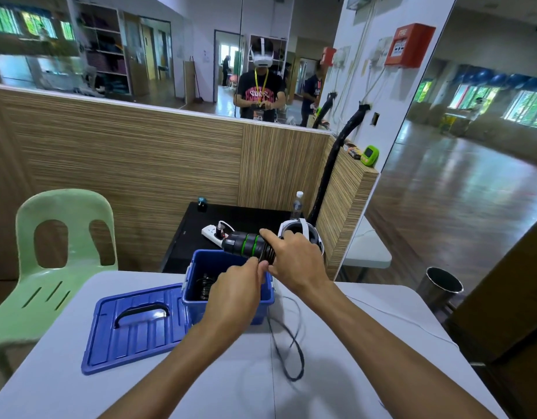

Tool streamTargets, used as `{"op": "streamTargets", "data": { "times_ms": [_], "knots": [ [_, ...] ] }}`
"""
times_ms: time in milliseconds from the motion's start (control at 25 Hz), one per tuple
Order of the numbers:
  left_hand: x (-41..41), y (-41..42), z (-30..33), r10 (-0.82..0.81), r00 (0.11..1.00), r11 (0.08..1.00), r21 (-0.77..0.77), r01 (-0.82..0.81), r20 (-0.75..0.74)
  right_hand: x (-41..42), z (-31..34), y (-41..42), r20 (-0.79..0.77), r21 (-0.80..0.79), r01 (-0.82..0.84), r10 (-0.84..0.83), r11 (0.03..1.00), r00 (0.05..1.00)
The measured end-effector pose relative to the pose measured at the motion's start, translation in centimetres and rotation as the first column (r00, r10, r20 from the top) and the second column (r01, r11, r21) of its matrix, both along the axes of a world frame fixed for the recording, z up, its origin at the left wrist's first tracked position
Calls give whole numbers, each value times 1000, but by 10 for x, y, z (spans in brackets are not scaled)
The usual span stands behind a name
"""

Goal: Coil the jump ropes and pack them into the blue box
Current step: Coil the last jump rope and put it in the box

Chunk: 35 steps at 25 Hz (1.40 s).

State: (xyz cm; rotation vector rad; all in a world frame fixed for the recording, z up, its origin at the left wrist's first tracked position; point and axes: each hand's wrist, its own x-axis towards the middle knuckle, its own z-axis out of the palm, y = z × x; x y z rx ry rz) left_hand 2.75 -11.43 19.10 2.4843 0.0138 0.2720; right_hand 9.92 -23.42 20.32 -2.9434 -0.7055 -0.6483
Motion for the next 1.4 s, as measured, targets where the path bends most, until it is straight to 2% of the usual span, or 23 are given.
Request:
{"op": "streamTargets", "data": {
  "times_ms": [40, 80, 160, 240, 280, 320, 360, 400, 440, 480, 640, 880, 1080, 1160, 1240, 1320, 1400],
  "knots": [
    [-3, -4, 5, 69, 998, 979, 191, -68, 0, -1, 0, 0, -18, 5, 8, -8, 1000, 1000],
    [-8, -7, 10, 103, 995, 954, 282, -103, 18, -1, 0, 0, -23, 21, 7, -6, 1000, 1000],
    [-16, -11, 11, 87, 996, 911, 407, -71, -21, 0, -2, 1, -6, 56, -11, 12, 998, 1000],
    [-22, -16, 5, 65, 998, 897, 436, -68, 21, 0, -6, 2, 22, 59, -23, 22, 998, 1000],
    [-22, -15, 0, 75, 996, 929, 358, -91, 57, 0, -9, 2, 18, 50, -28, 27, 998, 999],
    [-19, -9, -2, 61, 996, 981, 182, -71, 61, -1, -10, 2, 9, 43, -32, 31, 999, 999],
    [-15, -4, -4, 35, 999, 996, -86, -32, 27, -1, -12, 1, 7, 44, -33, 33, 998, 999],
    [-10, 1, -7, -4, 1000, 934, -358, 2, -6, -1, -13, 1, 18, 45, -34, 34, 998, 999],
    [-7, 4, -11, -21, 1000, 845, -534, 8, -19, 0, -12, 2, 35, 42, -37, 35, 998, 999],
    [-3, 6, -11, -24, 999, 802, -597, 1, -30, 0, -12, 3, 55, 36, -39, 37, 999, 998],
    [2, -2, -6, -31, 996, 800, -600, -22, -78, -3, -14, 8, -33, -47, -41, 40, 998, 999],
    [-1, -3, -7, -55, 998, 686, -727, 21, -23, 1, -5, 12, -65, 19, 9, -8, 1000, 998],
    [-1, 9, -35, -273, 962, 610, -771, 183, 12, -3, -7, 8, -110, 57, 9, -3, 998, 994],
    [2, 19, -48, -318, 946, 643, -720, 261, 60, -6, -7, 8, -139, 68, -15, 24, 998, 990],
    [6, 28, -60, -312, 947, 754, -586, 297, 79, -7, -1, 7, -170, 124, -34, 55, 992, 984],
    [9, 37, -72, -277, 958, 832, -481, 277, 72, -7, 8, 6, -213, 168, -73, 109, 983, 971],
    [15, 42, -73, -228, 972, 839, -494, 228, 62, -9, 9, 8, -256, 126, -174, 202, 977, 945]
  ]
}}
